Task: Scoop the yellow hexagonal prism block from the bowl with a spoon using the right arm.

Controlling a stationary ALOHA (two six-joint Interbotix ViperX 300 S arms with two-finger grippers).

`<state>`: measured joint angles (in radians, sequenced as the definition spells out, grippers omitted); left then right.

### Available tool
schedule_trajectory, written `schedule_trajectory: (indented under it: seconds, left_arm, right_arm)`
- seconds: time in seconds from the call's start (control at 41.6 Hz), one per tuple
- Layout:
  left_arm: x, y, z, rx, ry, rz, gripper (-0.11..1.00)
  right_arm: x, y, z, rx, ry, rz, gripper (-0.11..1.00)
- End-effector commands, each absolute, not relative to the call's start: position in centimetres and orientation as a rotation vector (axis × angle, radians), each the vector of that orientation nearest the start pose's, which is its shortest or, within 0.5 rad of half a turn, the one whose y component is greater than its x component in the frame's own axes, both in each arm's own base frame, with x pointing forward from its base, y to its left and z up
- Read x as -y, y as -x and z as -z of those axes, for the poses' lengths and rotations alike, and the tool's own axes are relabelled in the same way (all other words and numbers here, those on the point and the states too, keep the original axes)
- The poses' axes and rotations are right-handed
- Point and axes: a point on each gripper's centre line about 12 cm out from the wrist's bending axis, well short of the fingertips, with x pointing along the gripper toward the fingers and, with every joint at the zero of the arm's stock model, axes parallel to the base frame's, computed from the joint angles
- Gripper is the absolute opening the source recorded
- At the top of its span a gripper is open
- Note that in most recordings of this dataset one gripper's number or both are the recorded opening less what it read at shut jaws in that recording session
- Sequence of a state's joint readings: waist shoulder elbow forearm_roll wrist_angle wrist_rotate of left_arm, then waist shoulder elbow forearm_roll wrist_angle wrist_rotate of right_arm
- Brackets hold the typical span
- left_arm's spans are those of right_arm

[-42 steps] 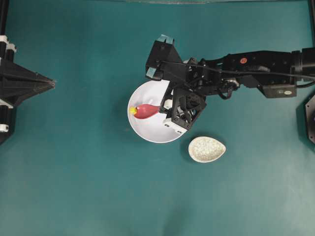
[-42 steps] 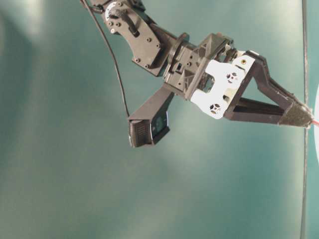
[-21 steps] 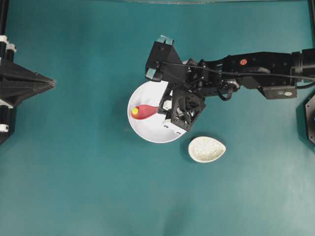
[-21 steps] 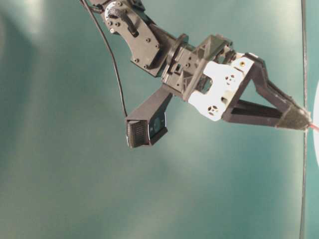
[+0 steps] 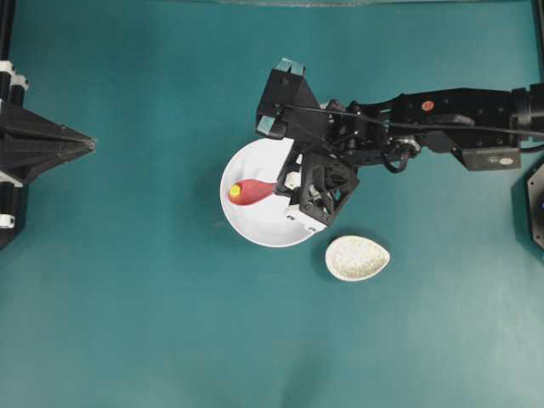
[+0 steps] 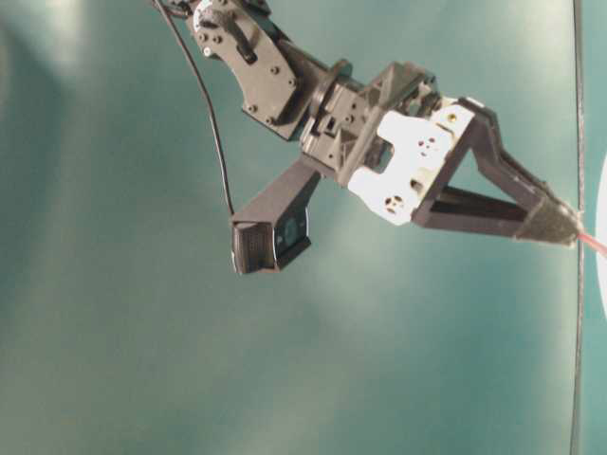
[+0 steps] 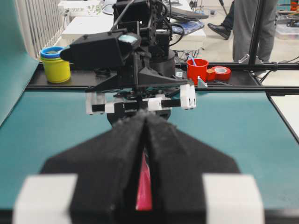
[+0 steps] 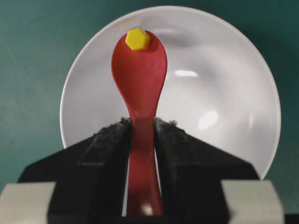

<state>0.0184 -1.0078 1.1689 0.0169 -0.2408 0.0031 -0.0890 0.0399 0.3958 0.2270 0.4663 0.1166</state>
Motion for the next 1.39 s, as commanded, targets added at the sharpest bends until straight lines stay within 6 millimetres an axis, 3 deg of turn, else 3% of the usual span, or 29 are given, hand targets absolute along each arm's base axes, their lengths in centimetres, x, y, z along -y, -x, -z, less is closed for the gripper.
schedule_trajectory:
  seconds: [0.0, 0.264, 0.769, 0.937, 1.369]
  left_arm:
    - [-0.3, -19.4, -30.9, 0.107, -0.022, -0.015, 0.00]
    - [-0.3, -19.4, -31.0, 0.109, -0.021, -0.016, 0.00]
    - [-0.3, -19.3, -31.2, 0.121, -0.013, -0.014, 0.00]
    - [-0.3, -19.2, -31.2, 0.121, -0.007, -0.014, 0.00]
    - [-0.3, -19.3, -30.9, 0.094, -0.005, -0.014, 0.00]
  right_arm:
    - [2.4, -41.2, -23.1, -0.819, -0.377, 0.120, 0.23]
    - [2.5, -39.3, -25.9, -0.693, -0.349, 0.117, 0.23]
    - [2.6, -31.5, -30.4, -0.351, -0.268, 0.116, 0.23]
    - [2.5, -30.8, -30.8, -0.325, -0.252, 0.113, 0.23]
    - [2.6, -31.1, -30.5, -0.341, -0.260, 0.115, 0.23]
